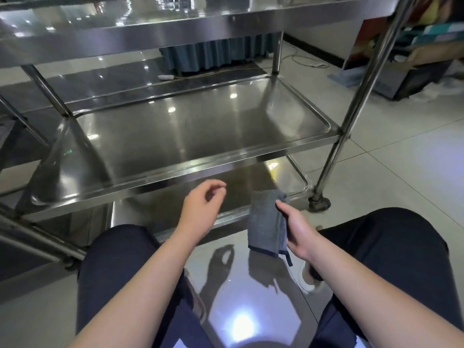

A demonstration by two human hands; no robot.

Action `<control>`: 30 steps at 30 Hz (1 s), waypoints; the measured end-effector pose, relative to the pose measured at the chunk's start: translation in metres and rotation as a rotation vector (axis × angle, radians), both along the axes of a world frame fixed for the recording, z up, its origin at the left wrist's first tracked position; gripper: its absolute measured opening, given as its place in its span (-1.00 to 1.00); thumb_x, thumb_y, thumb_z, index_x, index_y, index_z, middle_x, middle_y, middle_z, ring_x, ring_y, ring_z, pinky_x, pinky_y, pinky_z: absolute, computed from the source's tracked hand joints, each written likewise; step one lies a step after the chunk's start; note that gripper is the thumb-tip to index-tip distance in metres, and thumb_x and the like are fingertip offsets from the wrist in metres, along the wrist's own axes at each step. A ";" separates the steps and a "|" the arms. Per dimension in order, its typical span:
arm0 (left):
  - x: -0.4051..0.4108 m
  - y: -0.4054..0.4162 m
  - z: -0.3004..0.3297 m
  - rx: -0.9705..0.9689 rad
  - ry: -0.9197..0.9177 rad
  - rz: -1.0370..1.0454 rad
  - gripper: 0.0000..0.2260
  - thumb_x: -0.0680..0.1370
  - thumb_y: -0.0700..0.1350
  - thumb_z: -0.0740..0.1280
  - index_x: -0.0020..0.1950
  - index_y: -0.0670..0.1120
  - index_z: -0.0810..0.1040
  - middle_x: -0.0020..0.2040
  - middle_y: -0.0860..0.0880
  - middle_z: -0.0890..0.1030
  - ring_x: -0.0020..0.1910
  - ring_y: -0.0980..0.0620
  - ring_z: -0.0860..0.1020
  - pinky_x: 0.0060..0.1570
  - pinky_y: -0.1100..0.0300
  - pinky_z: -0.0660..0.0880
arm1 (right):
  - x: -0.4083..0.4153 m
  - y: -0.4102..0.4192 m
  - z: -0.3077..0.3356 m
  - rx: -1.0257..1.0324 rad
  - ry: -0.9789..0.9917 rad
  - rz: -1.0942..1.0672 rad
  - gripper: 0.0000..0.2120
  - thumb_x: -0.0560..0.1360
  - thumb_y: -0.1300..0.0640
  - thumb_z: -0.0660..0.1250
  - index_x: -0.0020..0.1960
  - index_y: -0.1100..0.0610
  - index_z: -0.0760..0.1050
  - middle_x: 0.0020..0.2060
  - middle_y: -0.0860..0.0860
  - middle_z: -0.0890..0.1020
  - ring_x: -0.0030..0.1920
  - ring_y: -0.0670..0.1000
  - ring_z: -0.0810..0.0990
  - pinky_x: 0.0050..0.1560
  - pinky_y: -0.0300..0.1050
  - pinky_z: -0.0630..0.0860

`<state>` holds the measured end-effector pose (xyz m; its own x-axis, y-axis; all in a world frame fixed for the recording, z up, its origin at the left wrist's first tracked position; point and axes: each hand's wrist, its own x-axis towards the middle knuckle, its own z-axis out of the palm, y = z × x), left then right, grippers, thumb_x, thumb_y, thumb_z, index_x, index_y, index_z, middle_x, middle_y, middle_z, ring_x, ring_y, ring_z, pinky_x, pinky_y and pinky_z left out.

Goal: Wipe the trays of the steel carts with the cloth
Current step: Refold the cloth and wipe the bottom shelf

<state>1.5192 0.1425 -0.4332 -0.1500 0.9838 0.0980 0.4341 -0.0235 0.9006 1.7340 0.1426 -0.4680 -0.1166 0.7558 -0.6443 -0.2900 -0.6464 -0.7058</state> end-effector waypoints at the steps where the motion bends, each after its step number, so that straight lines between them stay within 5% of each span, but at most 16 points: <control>1: 0.015 -0.009 -0.002 -0.150 -0.096 -0.040 -0.93 0.57 -0.02 0.38 0.01 0.12 0.65 0.03 0.17 0.67 0.01 0.25 0.59 0.17 0.11 0.52 | 0.000 -0.002 -0.001 0.019 -0.032 0.036 -0.63 0.62 -0.10 0.26 0.22 0.16 0.59 0.05 0.14 0.72 0.10 0.17 0.69 0.18 0.08 0.58; 5: 0.054 -0.021 -0.016 -0.647 -0.474 -0.131 -0.45 0.48 0.32 0.35 0.39 0.12 0.43 0.33 0.14 0.53 0.29 0.11 0.50 0.26 -0.09 0.48 | -0.004 -0.008 -0.007 0.192 -0.119 0.121 -0.69 0.63 -0.01 0.29 0.19 0.19 0.61 0.04 0.16 0.72 0.11 0.19 0.68 0.26 0.17 0.53; 8: 0.060 -0.018 -0.023 -0.732 -0.708 -0.156 -0.42 0.38 0.32 0.40 0.30 0.04 0.53 0.19 0.02 0.65 0.16 0.05 0.61 0.15 -0.15 0.56 | -0.010 -0.018 -0.006 0.430 -0.237 0.288 -0.82 0.59 0.20 0.34 0.16 0.07 0.64 0.02 0.02 0.74 0.10 0.04 0.68 0.16 -0.10 0.58; 10: 0.055 -0.015 -0.021 -0.696 -0.823 -0.156 -0.51 0.45 0.23 0.41 0.23 -0.08 0.56 0.04 -0.12 0.66 -0.04 -0.06 0.66 0.08 -0.08 0.60 | -0.012 -0.019 -0.005 0.468 -0.179 0.354 -0.65 0.50 0.28 0.38 0.22 -0.03 0.59 0.06 -0.06 0.72 0.10 -0.11 0.67 0.09 -0.26 0.57; 13: 0.048 -0.009 -0.017 -0.592 -0.819 -0.224 -0.76 0.56 -0.09 0.33 0.23 -0.02 0.55 0.05 -0.17 0.65 -0.09 -0.10 0.64 -0.06 0.03 0.57 | -0.010 -0.010 -0.004 0.515 -0.194 0.279 -0.59 0.42 0.26 0.42 0.25 0.03 0.59 0.06 -0.05 0.71 0.08 -0.11 0.65 -0.01 -0.28 0.56; 17: 0.049 -0.011 -0.018 -0.568 -0.828 -0.340 -0.46 0.52 -0.40 0.14 0.39 0.05 0.49 0.21 -0.15 0.64 0.07 -0.15 0.64 0.04 -0.05 0.59 | -0.007 -0.002 -0.002 0.585 -0.283 0.148 -0.78 0.48 0.29 0.47 0.10 0.15 0.57 -0.04 0.05 0.63 -0.10 -0.09 0.60 -0.03 -0.26 0.56; 20: 0.048 -0.011 -0.022 -0.572 -0.827 -0.383 -0.33 0.40 -0.42 0.12 0.44 0.05 0.45 0.27 -0.18 0.60 0.16 -0.18 0.61 0.20 -0.14 0.51 | -0.009 -0.001 -0.005 0.576 -0.340 0.166 -0.70 0.43 0.20 0.54 0.10 0.10 0.53 -0.05 0.06 0.56 -0.15 -0.10 0.56 0.05 -0.16 0.57; 25: 0.044 -0.011 -0.022 -0.597 -0.789 -0.391 -0.24 0.29 -0.41 0.13 0.43 0.10 0.46 0.29 -0.15 0.59 0.17 -0.10 0.60 0.18 -0.08 0.51 | -0.012 -0.003 -0.005 0.611 -0.374 0.240 -0.63 0.42 0.20 0.56 0.15 0.07 0.50 0.03 0.07 0.58 -0.11 -0.17 0.57 0.07 -0.25 0.55; 30: 0.043 -0.014 -0.024 -0.624 -0.721 -0.356 -0.26 0.40 -0.52 0.03 0.39 0.11 0.47 0.20 -0.12 0.65 0.11 -0.06 0.63 0.14 -0.04 0.51 | -0.017 -0.003 -0.010 0.613 -0.415 0.213 -0.82 0.51 0.27 0.37 0.08 0.08 0.58 -0.21 -0.04 0.64 -0.20 -0.12 0.56 -0.06 -0.14 0.52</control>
